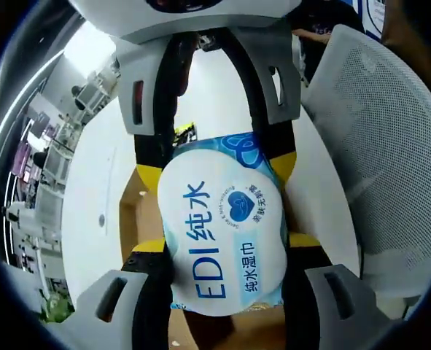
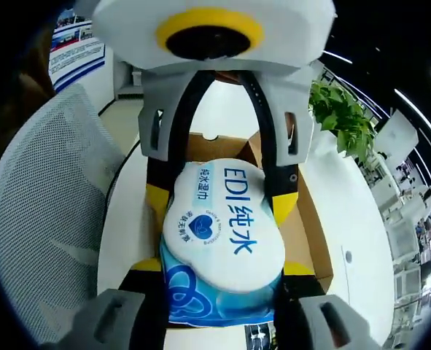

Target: Operate the shoe box by opening the lid, removing the specified soft item, and placing it in the target area until the item is outside and the box remains undamaged.

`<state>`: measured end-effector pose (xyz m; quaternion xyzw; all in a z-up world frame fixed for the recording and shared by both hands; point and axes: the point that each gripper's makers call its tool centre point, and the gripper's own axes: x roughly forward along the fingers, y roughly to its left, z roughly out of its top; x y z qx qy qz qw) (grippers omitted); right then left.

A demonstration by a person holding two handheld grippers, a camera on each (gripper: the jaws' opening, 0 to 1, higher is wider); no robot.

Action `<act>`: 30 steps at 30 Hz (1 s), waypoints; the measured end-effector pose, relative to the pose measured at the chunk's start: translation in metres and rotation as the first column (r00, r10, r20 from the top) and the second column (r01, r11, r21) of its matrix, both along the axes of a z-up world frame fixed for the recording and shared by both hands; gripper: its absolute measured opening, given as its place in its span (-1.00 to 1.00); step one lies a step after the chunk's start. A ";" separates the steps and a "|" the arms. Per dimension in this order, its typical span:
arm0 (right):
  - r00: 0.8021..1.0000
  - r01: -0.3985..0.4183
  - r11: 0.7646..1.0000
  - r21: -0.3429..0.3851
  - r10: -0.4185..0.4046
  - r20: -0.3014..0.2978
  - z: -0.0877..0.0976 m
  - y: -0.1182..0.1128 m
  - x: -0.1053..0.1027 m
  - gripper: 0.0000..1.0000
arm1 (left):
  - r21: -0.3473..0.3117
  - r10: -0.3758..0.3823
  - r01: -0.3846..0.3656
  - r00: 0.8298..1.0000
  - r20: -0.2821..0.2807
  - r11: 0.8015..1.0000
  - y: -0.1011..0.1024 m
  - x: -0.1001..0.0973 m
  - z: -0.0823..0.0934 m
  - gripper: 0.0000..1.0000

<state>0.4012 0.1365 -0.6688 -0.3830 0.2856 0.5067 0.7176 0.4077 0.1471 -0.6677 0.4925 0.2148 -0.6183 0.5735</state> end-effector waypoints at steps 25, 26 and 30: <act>0.994 0.106 0.994 -0.011 -0.107 -0.003 0.002 -0.073 -0.014 0.09 | 0.007 -0.115 0.115 0.993 -0.003 0.993 -0.073 -0.014 0.003 0.20; 0.994 0.109 0.994 -0.012 -0.109 -0.003 0.003 -0.075 -0.015 0.09 | 0.005 -0.117 0.117 0.993 -0.004 0.993 -0.075 -0.014 0.003 0.20; 0.993 0.120 0.993 -0.022 -0.120 0.000 0.004 -0.089 -0.016 0.10 | -0.005 -0.129 0.129 0.992 -0.001 0.992 -0.089 -0.015 0.004 0.20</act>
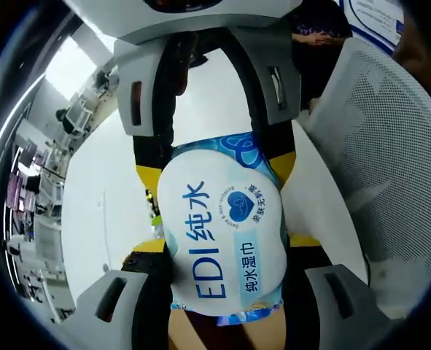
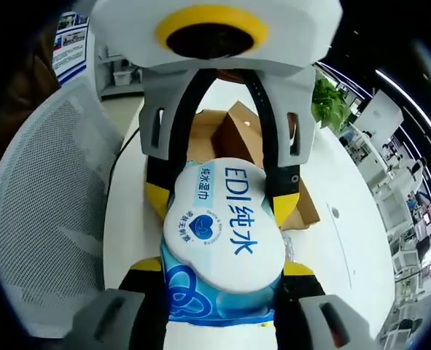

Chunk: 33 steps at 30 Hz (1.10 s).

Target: Operate the shoe box by opening the lid, removing the specified soft item, and placing it in the target area until the item is outside and the box remains undamaged.

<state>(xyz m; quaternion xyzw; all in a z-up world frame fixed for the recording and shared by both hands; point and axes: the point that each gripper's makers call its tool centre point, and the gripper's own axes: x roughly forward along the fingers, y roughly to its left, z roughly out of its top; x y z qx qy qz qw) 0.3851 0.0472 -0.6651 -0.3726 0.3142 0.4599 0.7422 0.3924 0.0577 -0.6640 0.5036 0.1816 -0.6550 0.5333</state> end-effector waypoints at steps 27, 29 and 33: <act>0.999 0.042 0.998 -0.045 -0.042 -0.017 -0.007 -0.056 0.012 0.10 | -0.010 -0.046 0.046 0.999 -0.006 0.999 -0.056 0.013 -0.008 0.20; 0.999 0.035 0.998 -0.050 -0.036 -0.022 -0.008 -0.060 0.015 0.10 | -0.016 -0.041 0.041 0.999 -0.010 0.999 -0.059 0.015 -0.009 0.20; 0.999 0.025 0.998 -0.054 -0.026 -0.021 -0.009 -0.065 0.023 0.10 | -0.023 -0.030 0.030 0.999 -0.010 0.999 -0.065 0.024 -0.011 0.20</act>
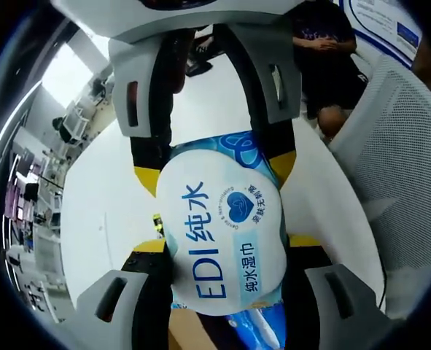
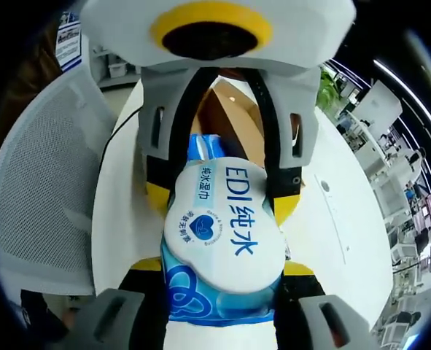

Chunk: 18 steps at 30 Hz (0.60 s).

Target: Operate the shoe box by opening the lid, removing the specified soft item, and placing it in the target area until the item is outside and the box remains undamaged.

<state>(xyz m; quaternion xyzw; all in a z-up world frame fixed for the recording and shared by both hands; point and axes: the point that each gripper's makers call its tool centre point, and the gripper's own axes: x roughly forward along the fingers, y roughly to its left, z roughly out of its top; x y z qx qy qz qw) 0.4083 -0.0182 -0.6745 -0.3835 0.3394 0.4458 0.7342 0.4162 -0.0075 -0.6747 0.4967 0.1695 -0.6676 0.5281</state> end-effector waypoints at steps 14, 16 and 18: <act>0.999 -0.051 0.999 -0.017 0.051 -0.007 -0.013 -0.017 0.038 0.10 | -0.009 0.061 -0.061 0.998 -0.009 0.998 -0.016 0.036 -0.013 0.20; 0.998 -0.060 0.998 -0.019 0.059 -0.012 -0.015 -0.017 0.042 0.10 | -0.006 0.069 -0.069 0.998 -0.013 0.998 -0.016 0.041 -0.015 0.20; 0.998 -0.064 0.998 -0.017 0.064 -0.015 -0.018 -0.017 0.046 0.10 | -0.001 0.072 -0.072 0.997 -0.016 0.997 -0.016 0.045 -0.018 0.20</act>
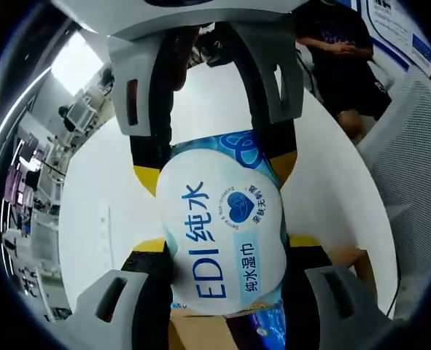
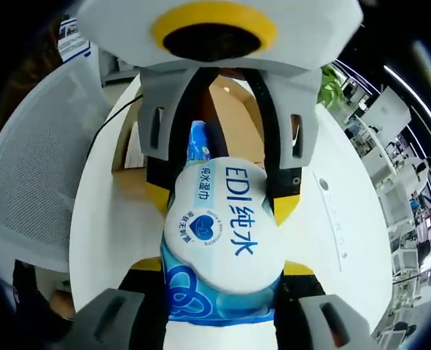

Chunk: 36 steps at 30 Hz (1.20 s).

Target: Operate the shoe box by opening the lid, removing the specified soft item, and placing it in the target area until the item is outside and the box remains undamaged.

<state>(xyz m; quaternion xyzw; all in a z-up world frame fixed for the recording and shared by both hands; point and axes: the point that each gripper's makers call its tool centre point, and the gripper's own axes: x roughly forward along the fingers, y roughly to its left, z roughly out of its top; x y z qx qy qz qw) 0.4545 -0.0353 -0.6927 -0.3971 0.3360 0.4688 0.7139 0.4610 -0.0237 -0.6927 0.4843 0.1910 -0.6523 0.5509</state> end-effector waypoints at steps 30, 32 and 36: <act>0.998 -0.055 0.998 -0.020 0.054 -0.028 -0.037 0.002 0.042 0.10 | 0.055 0.082 -0.080 0.996 -0.025 0.995 0.005 0.041 -0.037 0.20; 0.998 -0.057 0.998 -0.018 0.056 -0.031 -0.039 0.003 0.044 0.10 | 0.058 0.084 -0.083 0.996 -0.024 0.995 0.006 0.042 -0.038 0.20; 0.997 -0.059 0.998 -0.016 0.059 -0.039 -0.044 0.002 0.046 0.09 | 0.059 0.097 -0.095 0.995 -0.034 0.994 0.007 0.043 -0.041 0.20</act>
